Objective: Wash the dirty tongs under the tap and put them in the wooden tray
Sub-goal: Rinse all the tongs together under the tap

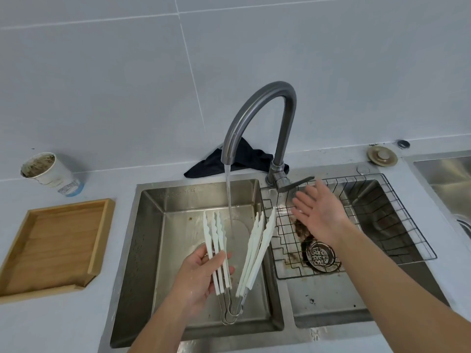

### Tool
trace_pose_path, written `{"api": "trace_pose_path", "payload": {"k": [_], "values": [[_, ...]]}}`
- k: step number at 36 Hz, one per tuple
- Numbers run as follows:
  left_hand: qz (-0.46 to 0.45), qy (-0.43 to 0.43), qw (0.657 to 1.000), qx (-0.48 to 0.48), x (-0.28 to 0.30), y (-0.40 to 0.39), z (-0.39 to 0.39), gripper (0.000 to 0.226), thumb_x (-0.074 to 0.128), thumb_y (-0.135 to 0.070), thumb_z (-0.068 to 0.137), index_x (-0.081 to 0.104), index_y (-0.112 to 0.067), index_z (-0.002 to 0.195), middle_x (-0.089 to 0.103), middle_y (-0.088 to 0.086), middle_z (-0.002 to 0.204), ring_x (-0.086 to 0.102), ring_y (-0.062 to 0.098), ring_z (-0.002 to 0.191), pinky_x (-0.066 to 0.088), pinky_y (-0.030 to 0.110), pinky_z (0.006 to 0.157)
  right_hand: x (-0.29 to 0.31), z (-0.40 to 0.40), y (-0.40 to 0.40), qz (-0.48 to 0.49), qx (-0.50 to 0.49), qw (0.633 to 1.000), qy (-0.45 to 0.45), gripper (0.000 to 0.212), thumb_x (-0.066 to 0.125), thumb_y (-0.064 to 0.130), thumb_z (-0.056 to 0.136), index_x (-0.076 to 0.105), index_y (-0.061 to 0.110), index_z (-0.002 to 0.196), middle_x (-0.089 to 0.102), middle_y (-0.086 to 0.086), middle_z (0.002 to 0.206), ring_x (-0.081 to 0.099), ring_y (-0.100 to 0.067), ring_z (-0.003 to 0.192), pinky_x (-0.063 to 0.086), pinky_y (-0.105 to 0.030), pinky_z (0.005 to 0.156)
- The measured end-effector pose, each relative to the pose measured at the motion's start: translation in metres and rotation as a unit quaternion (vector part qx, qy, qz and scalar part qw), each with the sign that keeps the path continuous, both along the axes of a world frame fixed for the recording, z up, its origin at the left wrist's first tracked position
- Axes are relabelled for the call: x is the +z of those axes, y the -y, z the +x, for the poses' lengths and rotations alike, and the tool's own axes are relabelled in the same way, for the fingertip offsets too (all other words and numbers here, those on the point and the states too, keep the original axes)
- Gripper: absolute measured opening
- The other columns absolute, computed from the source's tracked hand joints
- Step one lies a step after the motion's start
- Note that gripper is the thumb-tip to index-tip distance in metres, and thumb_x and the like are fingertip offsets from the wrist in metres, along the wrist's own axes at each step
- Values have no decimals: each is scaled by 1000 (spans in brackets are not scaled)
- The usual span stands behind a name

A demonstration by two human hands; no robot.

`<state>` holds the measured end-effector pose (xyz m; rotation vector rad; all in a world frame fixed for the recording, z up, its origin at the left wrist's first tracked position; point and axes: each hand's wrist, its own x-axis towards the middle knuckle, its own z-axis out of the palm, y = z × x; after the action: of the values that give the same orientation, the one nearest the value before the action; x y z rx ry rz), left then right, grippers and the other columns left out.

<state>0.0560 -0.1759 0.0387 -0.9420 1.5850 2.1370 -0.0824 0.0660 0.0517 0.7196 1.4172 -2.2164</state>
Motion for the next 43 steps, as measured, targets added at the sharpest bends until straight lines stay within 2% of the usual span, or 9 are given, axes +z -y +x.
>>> {"api": "trace_pose_path", "payload": {"k": [6, 11, 16, 19, 24, 28, 33, 37, 43], "values": [[-8, 1, 1000, 0, -3, 1, -4, 24, 63, -8, 96, 67, -18, 118, 78, 10, 101, 75, 27, 81, 61, 37, 60, 7, -22, -7, -23, -67, 997, -13, 71, 37, 47, 106, 17, 6, 160, 26, -15, 165, 28, -30, 152, 29, -44, 123], [-11, 2, 1000, 3, -7, 3, -9, 26, 63, -8, 96, 66, -18, 120, 78, 10, 102, 75, 29, 84, 62, 39, 65, 6, -30, -12, -23, -63, 998, -15, 73, 38, 49, 106, 19, 2, 159, 27, -17, 165, 31, -30, 151, 30, -43, 122], [-14, 7, 1000, 5, -8, 2, -13, 25, 63, -8, 96, 67, -19, 118, 78, 5, 89, 75, 27, 80, 60, 41, 65, 8, -38, -15, -21, -49, 998, -23, 74, 37, 50, 106, 18, 2, 159, 27, -18, 165, 31, -31, 150, 30, -42, 122], [-16, 6, 1000, 7, -9, 1, -14, 25, 63, -8, 96, 67, -18, 118, 76, 7, 92, 75, 27, 80, 60, 43, 68, 10, -43, -15, -14, -35, 999, -24, 74, 37, 50, 105, 19, 3, 159, 26, -17, 165, 32, -30, 150, 30, -42, 122], [-23, 4, 1000, 16, -8, 1, -15, 24, 63, -10, 96, 67, -18, 119, 77, 7, 94, 75, 28, 83, 61, 39, 64, 12, -51, -16, -4, -19, 1000, -21, 73, 38, 50, 105, 20, 4, 160, 26, -16, 165, 33, -29, 150, 30, -42, 123], [-26, -2, 999, 24, -6, 0, -15, 23, 64, -10, 96, 68, -17, 117, 76, 13, 100, 75, 30, 85, 61, 42, 69, 12, -52, -17, -10, -13, 1000, -18, 72, 39, 49, 105, 19, 6, 160, 27, -14, 166, 33, -28, 150, 30, -42, 123], [-28, -8, 999, 34, 0, -4, -12, 19, 63, -9, 97, 69, -18, 113, 75, 9, 91, 74, 28, 84, 60, 38, 65, 7, -49, -19, -25, -10, 1000, -12, 70, 40, 47, 105, 20, 9, 161, 30, -10, 165, 35, -27, 149, 32, -42, 121], [-34, -14, 998, 43, 4, -9, -10, 19, 62, -9, 97, 69, -21, 109, 76, 9, 95, 74, 27, 84, 59, 37, 62, 4, -48, -23, -34, -4, 999, -15, 68, 40, 46, 106, 22, 12, 161, 31, -8, 165, 35, -26, 149, 31, -42, 120], [-44, -20, 997, 59, 8, -19, -6, 18, 61, -8, 98, 70, -20, 107, 76, 6, 92, 72, 25, 83, 58, 34, 59, -5, -31, -25, 5, 33, 999, -24, 61, 43, 39, 107, 29, 10, 159, 38, -10, 161, 40, -27, 146, 35, -41, 119]]}}
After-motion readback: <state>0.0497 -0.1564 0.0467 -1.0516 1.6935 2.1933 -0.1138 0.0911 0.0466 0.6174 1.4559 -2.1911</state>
